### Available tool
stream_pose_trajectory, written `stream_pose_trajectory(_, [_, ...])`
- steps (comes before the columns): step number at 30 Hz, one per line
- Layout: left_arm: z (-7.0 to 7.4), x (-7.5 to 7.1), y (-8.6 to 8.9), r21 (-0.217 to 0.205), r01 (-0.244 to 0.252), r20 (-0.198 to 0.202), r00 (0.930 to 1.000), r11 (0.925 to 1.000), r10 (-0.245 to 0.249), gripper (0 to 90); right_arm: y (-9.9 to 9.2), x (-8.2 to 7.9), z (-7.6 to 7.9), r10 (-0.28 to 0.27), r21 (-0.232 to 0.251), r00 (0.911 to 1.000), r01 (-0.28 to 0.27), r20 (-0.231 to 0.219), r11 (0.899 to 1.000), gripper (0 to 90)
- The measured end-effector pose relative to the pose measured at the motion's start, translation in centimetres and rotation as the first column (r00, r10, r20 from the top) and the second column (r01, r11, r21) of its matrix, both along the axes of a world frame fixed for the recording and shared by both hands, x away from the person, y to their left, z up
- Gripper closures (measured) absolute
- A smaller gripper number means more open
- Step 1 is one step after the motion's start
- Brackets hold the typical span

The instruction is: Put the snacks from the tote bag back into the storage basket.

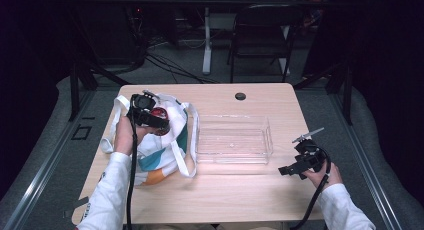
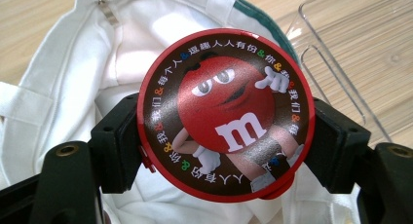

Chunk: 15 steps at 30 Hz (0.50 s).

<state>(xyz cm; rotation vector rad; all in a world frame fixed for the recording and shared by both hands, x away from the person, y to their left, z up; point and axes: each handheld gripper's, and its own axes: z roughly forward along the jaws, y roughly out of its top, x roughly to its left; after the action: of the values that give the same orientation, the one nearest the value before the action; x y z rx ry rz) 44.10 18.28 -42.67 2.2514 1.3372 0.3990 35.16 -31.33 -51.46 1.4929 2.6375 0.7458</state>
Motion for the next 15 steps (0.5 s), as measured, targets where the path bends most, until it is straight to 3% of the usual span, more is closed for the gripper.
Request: stream_pose_trajectory(15, [3.2, 0.0, -2.0, -0.017, 0.030, 0.045, 0.9986, 0.9994, -0.029, 25.8, 0.0, 0.0, 0.0, -0.001, -0.001, 1.0000, 0.001, -0.001, 1.000, 5.5])
